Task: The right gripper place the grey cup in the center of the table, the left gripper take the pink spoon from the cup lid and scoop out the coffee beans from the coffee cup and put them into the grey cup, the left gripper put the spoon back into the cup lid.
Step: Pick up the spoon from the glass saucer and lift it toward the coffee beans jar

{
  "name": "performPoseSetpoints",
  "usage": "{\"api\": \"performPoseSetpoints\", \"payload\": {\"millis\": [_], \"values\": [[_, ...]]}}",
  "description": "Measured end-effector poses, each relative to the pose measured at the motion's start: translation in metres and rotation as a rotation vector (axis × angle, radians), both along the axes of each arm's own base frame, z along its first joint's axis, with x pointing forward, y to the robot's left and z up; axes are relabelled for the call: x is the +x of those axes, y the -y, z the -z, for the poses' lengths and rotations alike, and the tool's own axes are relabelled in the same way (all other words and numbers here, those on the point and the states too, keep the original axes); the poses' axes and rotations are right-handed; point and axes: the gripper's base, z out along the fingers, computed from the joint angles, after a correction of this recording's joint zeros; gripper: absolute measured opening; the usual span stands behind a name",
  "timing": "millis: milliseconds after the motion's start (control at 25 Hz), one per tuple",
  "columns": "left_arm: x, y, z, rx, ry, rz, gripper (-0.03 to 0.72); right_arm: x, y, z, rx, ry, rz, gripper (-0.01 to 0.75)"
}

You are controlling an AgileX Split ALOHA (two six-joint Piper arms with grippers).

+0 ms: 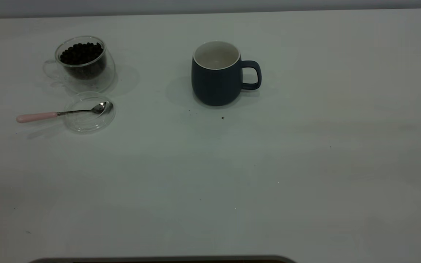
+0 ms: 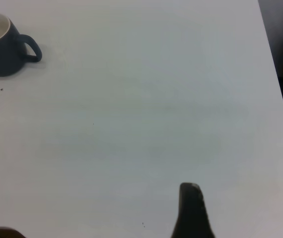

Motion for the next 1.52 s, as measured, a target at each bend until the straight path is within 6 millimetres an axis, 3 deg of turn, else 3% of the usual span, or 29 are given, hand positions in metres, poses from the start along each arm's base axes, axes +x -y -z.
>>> {"api": "performPoseSetpoints", "payload": {"millis": [440,600,880,1160,1360,1520], "values": [[0.001,0.0,-0.001,-0.022,0.001,-0.018,0.467,0.0,0.0,0.0,0.001,0.0,0.0,0.573],[0.016,-0.002,-0.007,-0.055,-0.062,-0.09,0.452,0.0,0.0,0.0,0.001,0.0,0.0,0.573],[0.094,-0.008,-0.025,-0.103,-0.22,-0.287,0.449,0.0,0.0,0.0,0.001,-0.001,0.0,0.573],[0.179,-0.026,-0.036,0.086,-0.315,-0.448,0.447,0.0,0.0,0.0,0.0,-0.001,0.0,0.573],[0.242,-0.042,-0.021,0.151,-0.449,-0.52,0.447,0.0,0.0,0.0,0.0,-0.001,0.0,0.573],[0.281,-0.074,0.007,0.058,-0.581,-0.568,0.447,0.0,0.0,0.0,0.0,-0.002,0.0,0.573]]}}
